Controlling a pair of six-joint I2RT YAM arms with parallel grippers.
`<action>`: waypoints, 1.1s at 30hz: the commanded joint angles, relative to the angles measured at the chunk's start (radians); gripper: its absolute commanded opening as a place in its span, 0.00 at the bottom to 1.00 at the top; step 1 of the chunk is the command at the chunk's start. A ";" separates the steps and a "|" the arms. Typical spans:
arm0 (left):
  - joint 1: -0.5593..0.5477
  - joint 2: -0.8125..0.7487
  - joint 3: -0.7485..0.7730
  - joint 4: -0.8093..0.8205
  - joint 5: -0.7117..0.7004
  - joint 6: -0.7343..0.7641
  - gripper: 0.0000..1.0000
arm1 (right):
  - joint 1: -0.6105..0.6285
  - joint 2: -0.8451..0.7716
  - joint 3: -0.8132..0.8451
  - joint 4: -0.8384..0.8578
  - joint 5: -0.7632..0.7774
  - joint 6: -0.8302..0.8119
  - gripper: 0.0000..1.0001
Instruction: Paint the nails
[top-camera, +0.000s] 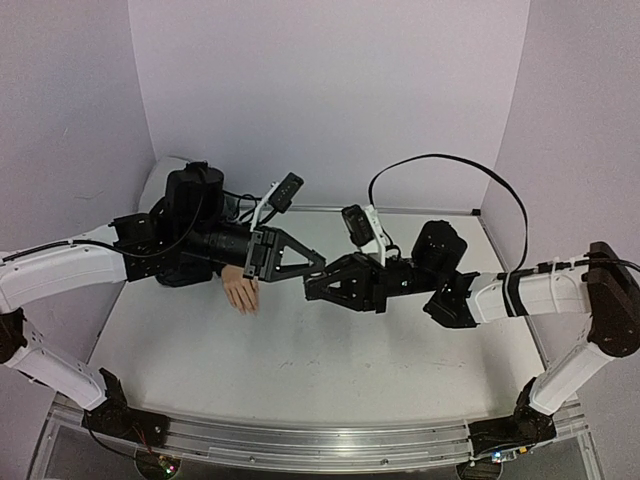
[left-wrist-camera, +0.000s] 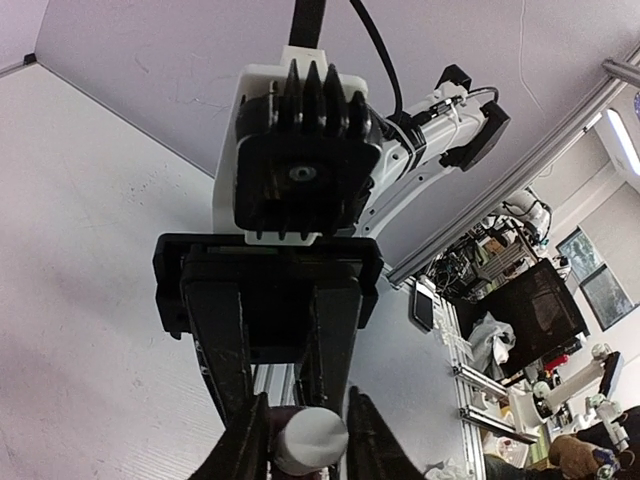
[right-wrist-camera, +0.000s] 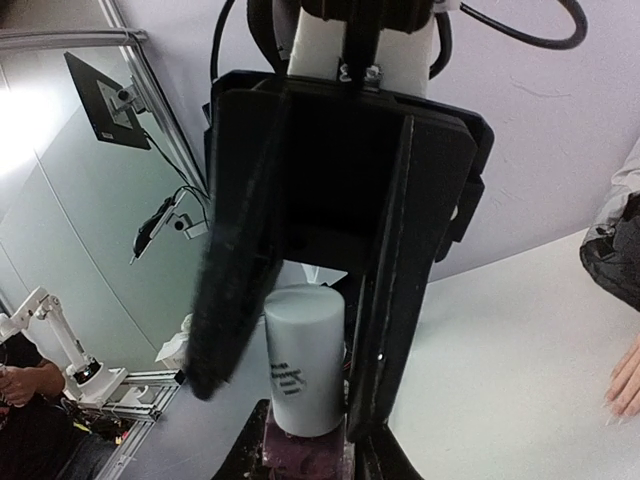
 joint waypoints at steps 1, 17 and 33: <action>0.002 0.027 0.050 0.058 0.041 0.008 0.18 | 0.004 -0.019 -0.003 0.118 -0.008 -0.018 0.00; 0.004 0.087 0.122 -0.312 -0.598 -0.003 0.00 | 0.242 0.004 0.186 -0.468 1.706 -0.465 0.00; 0.004 -0.044 0.022 -0.092 -0.300 0.063 0.69 | -0.035 -0.069 0.037 -0.270 0.226 -0.292 0.00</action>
